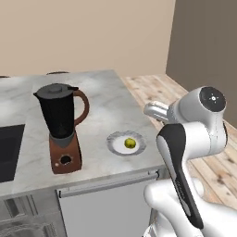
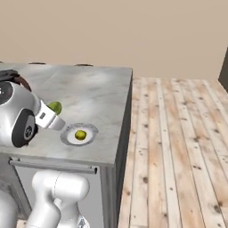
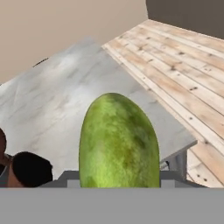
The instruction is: Pick the mango and pear from the fridge and place them on the plate next to the blender to make a fruit smoothie.
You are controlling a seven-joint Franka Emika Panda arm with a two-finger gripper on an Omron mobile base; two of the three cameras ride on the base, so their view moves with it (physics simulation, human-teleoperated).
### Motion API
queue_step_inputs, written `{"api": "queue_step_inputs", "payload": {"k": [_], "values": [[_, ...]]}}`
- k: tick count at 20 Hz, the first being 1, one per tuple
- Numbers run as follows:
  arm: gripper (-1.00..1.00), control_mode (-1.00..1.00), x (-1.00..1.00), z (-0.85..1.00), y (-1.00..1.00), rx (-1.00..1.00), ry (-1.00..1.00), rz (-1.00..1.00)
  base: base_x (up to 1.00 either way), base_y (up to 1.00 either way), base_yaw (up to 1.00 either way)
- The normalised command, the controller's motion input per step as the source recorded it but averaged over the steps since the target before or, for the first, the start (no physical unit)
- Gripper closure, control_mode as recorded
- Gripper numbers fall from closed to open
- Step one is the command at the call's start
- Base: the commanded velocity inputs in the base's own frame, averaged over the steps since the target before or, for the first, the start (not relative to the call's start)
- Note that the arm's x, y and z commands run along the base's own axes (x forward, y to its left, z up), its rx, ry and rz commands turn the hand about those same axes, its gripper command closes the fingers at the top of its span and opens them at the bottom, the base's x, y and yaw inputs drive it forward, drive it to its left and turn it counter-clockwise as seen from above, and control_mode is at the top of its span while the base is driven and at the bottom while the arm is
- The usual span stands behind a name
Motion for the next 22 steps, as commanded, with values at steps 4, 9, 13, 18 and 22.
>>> {"api": "queue_step_inputs", "payload": {"k": [4, 9, 13, 18, 22], "values": [[1.00, 1.00, 0.00, 0.00, 0.00, 0.00, 0.00, 0.00, 0.49, -0.14, 0.20], [1.00, -1.00, 0.51, -0.38, 0.00, 0.03, 0.15, 0.09, 0.08, 0.00, 0.03], [1.00, -1.00, 1.00, -0.82, 0.02, 0.07, 0.35, 0.05, 0.00, 0.00, 0.00], [1.00, -1.00, 1.00, -0.85, 0.16, 0.00, 0.20, 0.00, 0.00, 0.00, 0.00], [1.00, -1.00, 0.99, -0.88, 0.45, 0.00, 0.15, 0.00, 0.00, 0.00, 0.00]]}}
